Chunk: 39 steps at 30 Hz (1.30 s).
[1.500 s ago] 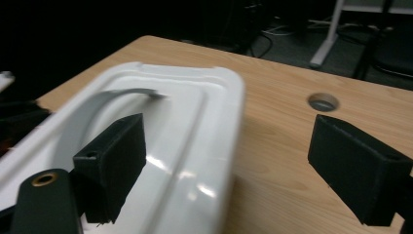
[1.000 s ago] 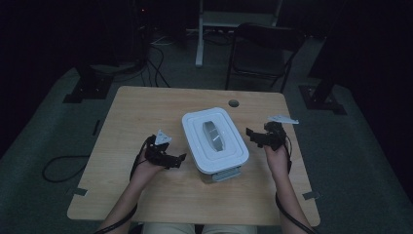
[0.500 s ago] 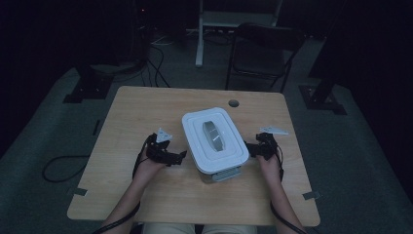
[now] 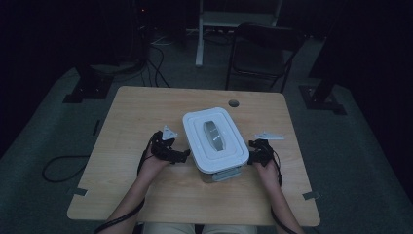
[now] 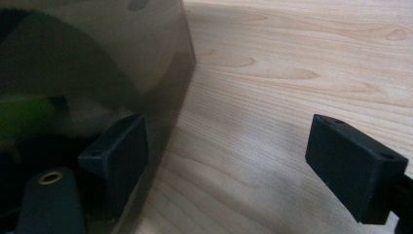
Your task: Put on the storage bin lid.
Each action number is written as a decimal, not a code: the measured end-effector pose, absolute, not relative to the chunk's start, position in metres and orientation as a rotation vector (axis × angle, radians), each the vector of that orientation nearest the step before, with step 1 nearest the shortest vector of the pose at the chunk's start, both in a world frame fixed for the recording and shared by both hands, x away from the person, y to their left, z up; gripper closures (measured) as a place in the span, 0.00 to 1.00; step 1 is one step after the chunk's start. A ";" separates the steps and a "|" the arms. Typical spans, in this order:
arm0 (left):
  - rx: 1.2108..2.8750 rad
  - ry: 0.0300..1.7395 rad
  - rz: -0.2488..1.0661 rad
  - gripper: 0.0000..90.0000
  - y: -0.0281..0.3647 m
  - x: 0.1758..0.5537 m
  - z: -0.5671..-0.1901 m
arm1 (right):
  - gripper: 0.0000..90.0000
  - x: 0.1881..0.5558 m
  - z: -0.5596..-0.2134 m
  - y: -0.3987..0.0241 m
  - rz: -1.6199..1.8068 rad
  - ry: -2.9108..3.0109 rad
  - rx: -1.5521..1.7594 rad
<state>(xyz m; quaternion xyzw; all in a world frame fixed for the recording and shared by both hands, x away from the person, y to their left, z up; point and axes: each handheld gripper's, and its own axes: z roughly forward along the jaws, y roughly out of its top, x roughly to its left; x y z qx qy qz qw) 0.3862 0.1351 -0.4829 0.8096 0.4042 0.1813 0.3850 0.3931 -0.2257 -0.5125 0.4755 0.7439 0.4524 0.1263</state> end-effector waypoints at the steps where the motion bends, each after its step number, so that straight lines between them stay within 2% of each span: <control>1: 2.063 1.028 0.461 0.01 0.134 0.387 -0.483 | 0.17 0.392 -0.513 -0.226 1.322 2.163 1.387; 14: 2.115 1.002 0.466 0.01 0.124 0.404 -0.483 | 0.21 0.379 -0.511 -0.231 1.305 2.150 1.352; 29: 2.108 1.037 0.493 0.01 0.137 0.408 -0.485 | 0.21 0.362 -0.514 -0.215 1.341 2.159 1.328; 34: 2.084 1.037 0.451 0.01 0.142 0.408 -0.487 | 0.15 0.359 -0.516 -0.216 1.374 2.176 1.323; 39: 2.065 0.991 0.445 0.01 0.146 0.399 -0.485 | 0.15 0.357 -0.516 -0.223 1.333 2.141 1.355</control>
